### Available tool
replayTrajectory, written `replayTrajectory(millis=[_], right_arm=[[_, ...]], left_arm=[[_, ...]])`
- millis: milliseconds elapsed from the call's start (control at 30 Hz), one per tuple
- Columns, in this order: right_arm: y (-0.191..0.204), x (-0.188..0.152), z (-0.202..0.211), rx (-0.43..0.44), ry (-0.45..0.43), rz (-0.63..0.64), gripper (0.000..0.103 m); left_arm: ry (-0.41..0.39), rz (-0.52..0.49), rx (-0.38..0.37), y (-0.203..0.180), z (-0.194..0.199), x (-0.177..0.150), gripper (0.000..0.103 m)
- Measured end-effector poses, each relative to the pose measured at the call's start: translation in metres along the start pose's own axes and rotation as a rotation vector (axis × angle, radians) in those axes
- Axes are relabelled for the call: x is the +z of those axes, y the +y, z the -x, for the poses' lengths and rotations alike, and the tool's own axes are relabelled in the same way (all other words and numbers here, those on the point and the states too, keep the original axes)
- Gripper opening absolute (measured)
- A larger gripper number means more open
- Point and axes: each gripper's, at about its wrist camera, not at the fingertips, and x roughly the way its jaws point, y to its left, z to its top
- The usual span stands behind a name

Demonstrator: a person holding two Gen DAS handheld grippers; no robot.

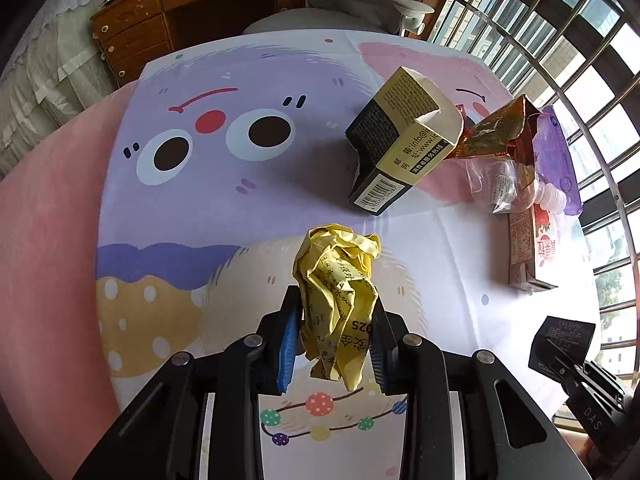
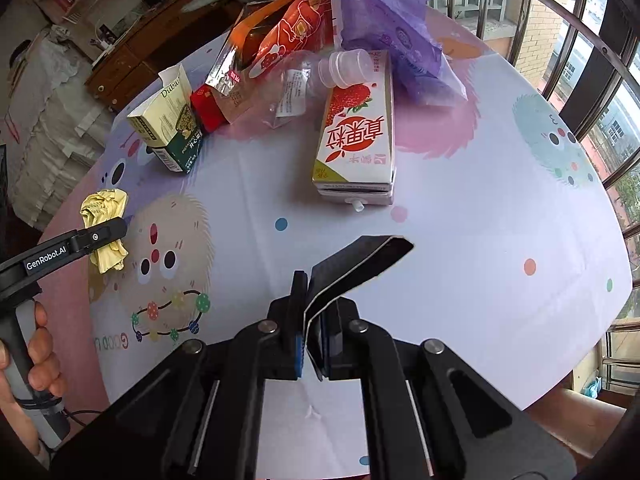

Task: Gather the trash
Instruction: 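Carry the yellow paper and black card down over the bin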

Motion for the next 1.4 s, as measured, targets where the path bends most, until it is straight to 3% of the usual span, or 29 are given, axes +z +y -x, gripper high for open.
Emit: replayTrajectory(millis=[167, 333, 733, 1000, 1233, 1400], right_arm=[[-0.003, -0.009, 0.025, 0.074, -0.011, 0.083, 0.004], [-0.009, -0.027, 0.05, 0.147, 0.0, 0.207, 0.004], [-0.04, -0.115, 0.115, 0.284, 0.054, 0.486, 0.004], [-0.067, -0.17, 0.116, 0.281, 0.147, 0.535, 0.004], [-0.069, -0.205, 0.098, 0.228, 0.22, 0.549, 0.004], [-0.071, -0.241, 0.065, 0.183, 0.27, 0.545, 0.004]], left_arm=[[-0.042, 0.049, 0.03, -0.01, 0.039, -0.041, 0.03], [-0.107, 0.114, 0.06, -0.039, 0.099, -0.112, 0.03], [-0.177, 0.197, 0.125, -0.136, 0.175, -0.265, 0.03], [-0.122, 0.195, 0.156, -0.174, 0.18, -0.348, 0.03], [-0.066, 0.2, 0.127, -0.169, 0.16, -0.386, 0.03], [-0.008, 0.199, 0.09, -0.158, 0.121, -0.409, 0.03]])
